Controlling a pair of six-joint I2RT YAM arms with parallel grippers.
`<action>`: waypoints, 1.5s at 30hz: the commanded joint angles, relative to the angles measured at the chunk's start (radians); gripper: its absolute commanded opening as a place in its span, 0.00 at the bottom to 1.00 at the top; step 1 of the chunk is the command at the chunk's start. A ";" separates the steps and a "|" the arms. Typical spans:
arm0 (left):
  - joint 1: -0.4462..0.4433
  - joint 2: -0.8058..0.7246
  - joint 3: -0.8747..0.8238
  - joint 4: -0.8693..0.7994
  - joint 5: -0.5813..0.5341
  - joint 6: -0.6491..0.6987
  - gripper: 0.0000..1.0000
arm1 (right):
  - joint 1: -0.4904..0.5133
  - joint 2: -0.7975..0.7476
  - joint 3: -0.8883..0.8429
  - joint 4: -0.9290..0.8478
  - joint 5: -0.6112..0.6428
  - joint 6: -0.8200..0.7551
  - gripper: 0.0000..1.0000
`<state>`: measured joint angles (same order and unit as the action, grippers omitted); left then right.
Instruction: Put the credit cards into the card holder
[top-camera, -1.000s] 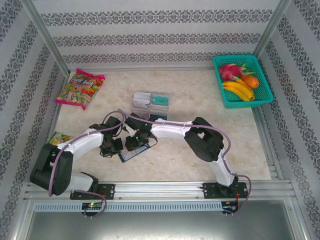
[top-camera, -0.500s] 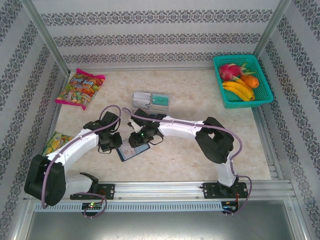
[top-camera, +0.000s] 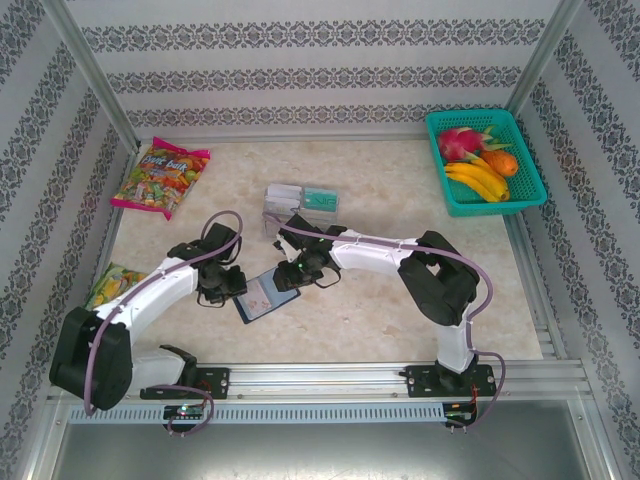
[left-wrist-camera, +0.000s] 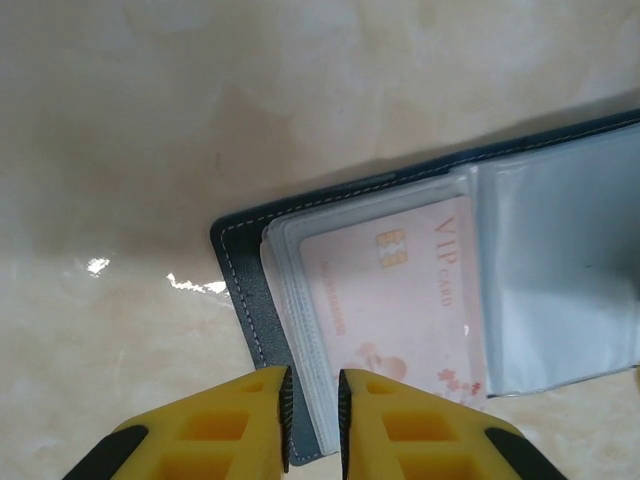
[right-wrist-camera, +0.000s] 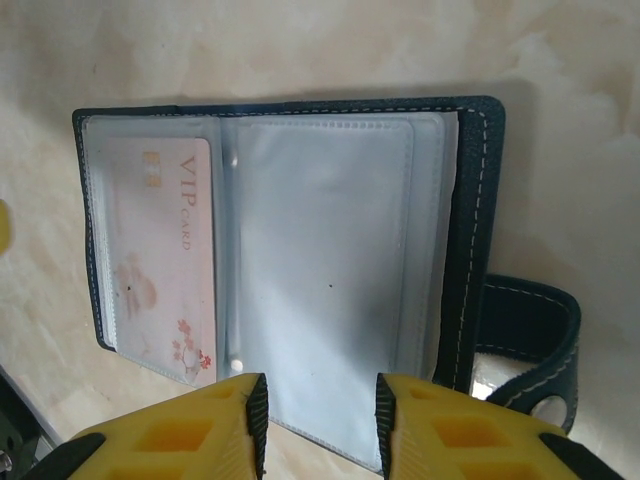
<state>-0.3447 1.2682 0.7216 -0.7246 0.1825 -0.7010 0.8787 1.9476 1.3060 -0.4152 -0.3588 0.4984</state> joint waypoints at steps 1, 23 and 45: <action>0.006 0.033 -0.035 0.051 0.021 -0.015 0.23 | -0.006 0.016 -0.004 -0.006 0.024 0.008 0.36; 0.006 0.072 -0.074 0.095 0.019 -0.012 0.21 | 0.009 0.050 0.027 -0.043 0.062 0.007 0.37; 0.006 0.080 -0.060 0.093 0.021 -0.008 0.21 | 0.062 0.024 0.114 -0.108 0.080 -0.010 0.37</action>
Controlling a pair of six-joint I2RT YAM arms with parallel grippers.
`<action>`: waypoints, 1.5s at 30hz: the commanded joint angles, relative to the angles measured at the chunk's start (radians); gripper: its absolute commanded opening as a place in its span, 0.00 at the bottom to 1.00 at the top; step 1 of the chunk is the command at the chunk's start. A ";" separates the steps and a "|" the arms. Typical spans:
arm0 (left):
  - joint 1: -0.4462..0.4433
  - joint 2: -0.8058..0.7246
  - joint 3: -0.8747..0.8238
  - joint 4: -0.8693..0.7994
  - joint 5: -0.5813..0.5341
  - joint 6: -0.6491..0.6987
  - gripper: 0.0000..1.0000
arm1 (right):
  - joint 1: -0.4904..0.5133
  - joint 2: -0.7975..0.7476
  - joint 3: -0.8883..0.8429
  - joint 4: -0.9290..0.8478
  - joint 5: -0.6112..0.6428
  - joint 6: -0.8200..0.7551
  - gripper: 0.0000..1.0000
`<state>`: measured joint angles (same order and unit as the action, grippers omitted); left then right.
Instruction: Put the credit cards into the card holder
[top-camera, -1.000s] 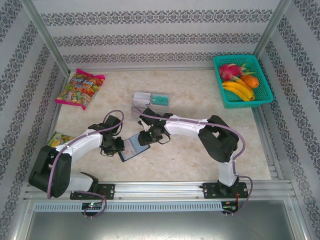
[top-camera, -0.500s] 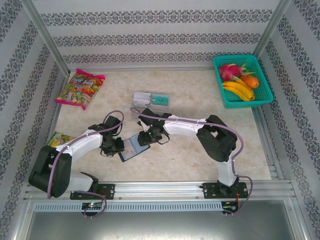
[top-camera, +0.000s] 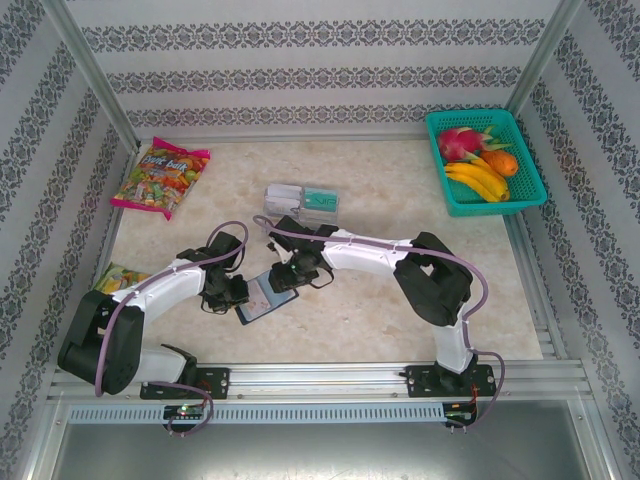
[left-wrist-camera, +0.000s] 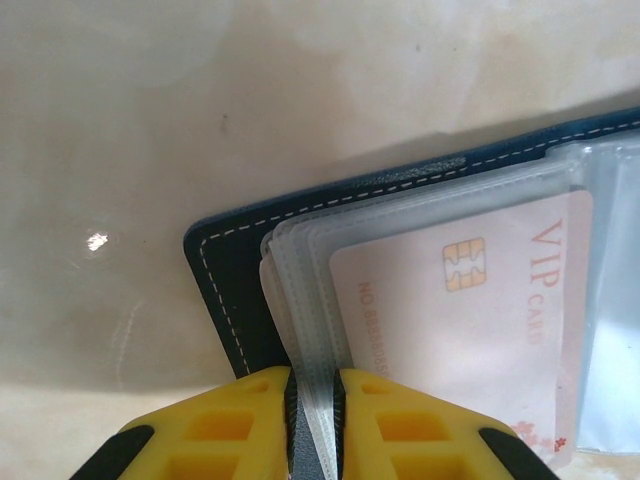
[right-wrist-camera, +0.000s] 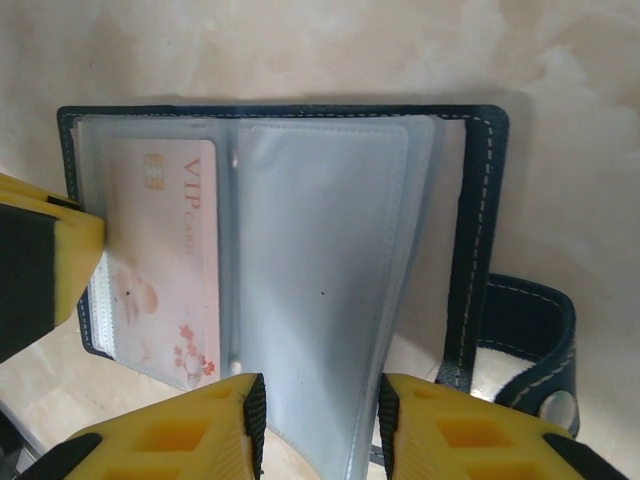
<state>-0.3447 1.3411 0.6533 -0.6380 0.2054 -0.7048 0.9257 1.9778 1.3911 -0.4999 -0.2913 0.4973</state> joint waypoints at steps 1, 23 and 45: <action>0.007 0.007 0.010 0.007 -0.001 -0.004 0.21 | 0.014 -0.011 0.028 -0.016 0.002 -0.006 0.37; 0.025 -0.136 0.043 -0.051 0.014 -0.044 0.29 | -0.001 0.002 -0.055 0.299 -0.234 0.093 0.39; 0.056 -0.164 0.001 0.062 0.103 -0.107 0.26 | -0.037 -0.023 -0.121 0.326 -0.195 0.120 0.40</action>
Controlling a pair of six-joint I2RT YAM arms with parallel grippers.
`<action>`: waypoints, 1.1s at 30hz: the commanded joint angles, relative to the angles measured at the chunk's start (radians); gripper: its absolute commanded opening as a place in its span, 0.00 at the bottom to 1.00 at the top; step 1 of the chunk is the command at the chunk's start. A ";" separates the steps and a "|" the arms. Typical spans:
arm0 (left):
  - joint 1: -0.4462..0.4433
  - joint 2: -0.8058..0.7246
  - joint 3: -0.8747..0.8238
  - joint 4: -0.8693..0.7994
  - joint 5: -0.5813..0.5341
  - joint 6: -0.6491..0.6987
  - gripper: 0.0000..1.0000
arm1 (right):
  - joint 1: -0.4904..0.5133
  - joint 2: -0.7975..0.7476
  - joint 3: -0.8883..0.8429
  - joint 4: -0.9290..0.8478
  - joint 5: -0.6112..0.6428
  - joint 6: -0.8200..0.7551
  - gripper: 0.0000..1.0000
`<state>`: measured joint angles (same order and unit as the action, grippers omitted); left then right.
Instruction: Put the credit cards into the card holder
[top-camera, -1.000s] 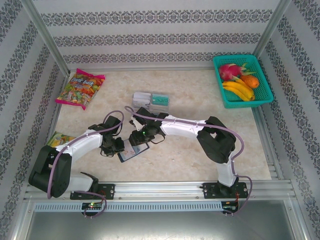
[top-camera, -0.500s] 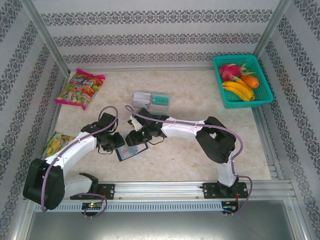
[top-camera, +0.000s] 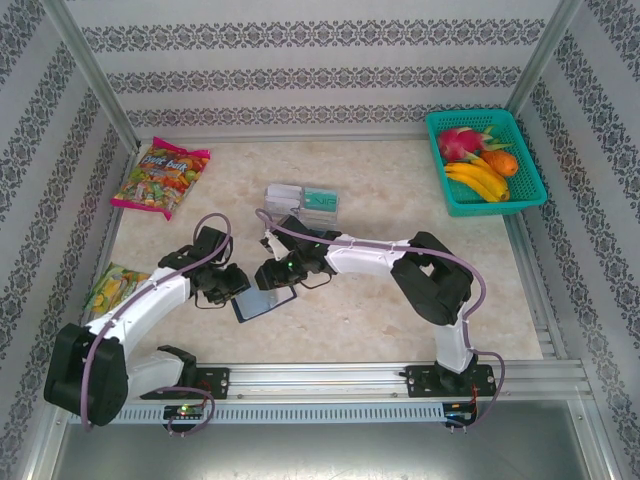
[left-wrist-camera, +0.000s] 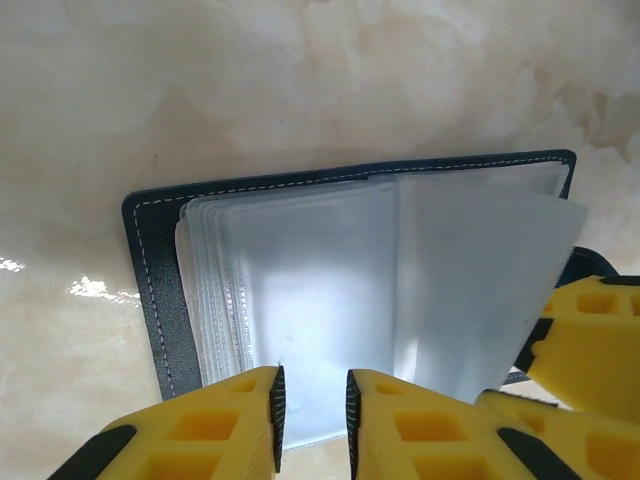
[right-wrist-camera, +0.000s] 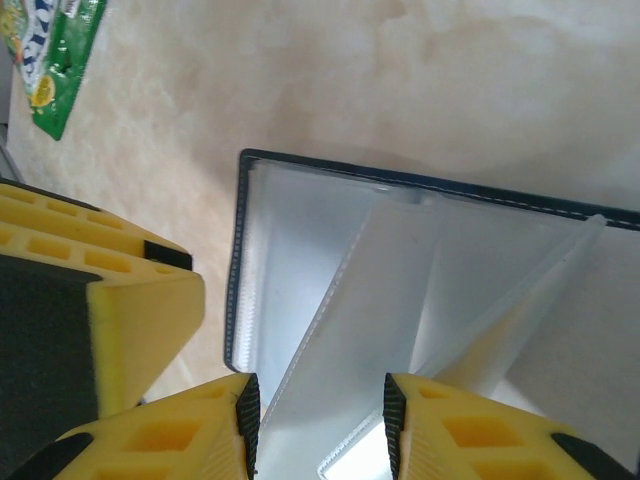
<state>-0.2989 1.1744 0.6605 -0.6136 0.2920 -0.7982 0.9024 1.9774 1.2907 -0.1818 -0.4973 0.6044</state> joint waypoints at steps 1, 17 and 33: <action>0.012 0.010 -0.004 0.045 0.020 -0.013 0.26 | -0.015 -0.024 -0.023 0.008 0.012 0.012 0.40; 0.011 0.097 -0.006 0.089 0.037 0.018 0.24 | -0.100 -0.217 -0.100 -0.055 0.080 -0.022 0.40; 0.011 0.152 0.150 0.049 0.032 0.074 0.25 | -0.269 -0.242 0.060 -0.284 0.212 -0.299 0.40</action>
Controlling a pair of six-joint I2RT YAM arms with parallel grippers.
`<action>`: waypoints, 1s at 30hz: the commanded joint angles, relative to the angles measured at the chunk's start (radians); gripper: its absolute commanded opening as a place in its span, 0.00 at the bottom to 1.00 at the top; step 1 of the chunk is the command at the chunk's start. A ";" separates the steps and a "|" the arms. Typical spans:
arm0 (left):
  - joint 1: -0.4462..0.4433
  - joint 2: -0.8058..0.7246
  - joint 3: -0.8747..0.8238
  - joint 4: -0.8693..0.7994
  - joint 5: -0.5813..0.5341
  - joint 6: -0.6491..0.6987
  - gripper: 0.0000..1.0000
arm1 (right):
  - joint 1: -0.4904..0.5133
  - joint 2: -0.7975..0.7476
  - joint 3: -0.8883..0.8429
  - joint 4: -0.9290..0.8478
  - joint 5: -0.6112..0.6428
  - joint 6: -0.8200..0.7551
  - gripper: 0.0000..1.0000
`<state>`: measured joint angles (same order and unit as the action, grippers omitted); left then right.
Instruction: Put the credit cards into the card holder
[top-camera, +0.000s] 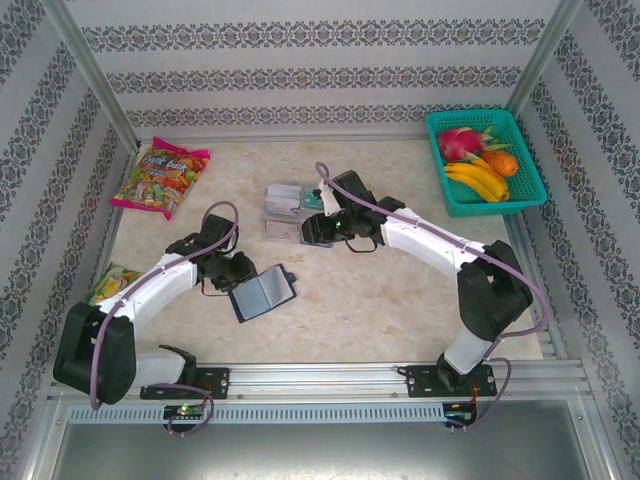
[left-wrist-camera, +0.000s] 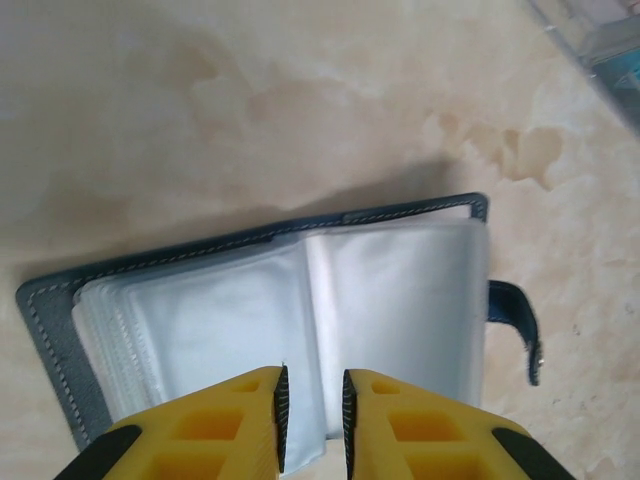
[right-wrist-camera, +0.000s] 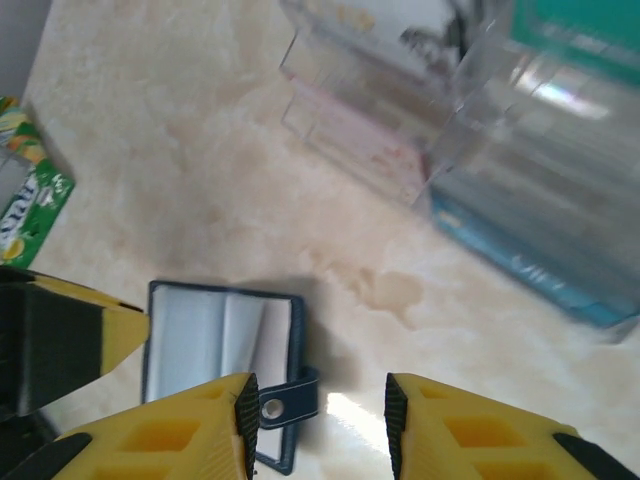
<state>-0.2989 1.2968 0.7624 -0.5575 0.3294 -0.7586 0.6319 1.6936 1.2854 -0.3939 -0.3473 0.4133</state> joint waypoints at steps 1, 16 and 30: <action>0.011 0.044 0.062 -0.005 -0.003 0.037 0.25 | 0.002 0.063 0.089 -0.084 0.067 -0.128 0.40; 0.032 0.158 0.119 0.053 -0.005 0.041 0.24 | 0.163 0.394 0.416 -0.121 0.462 -0.469 0.40; 0.115 0.124 0.043 0.100 0.067 0.054 0.24 | 0.226 0.552 0.509 -0.060 0.742 -0.639 0.40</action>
<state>-0.1997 1.4467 0.8211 -0.4881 0.3737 -0.7307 0.8394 2.2127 1.7580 -0.4683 0.2909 -0.1646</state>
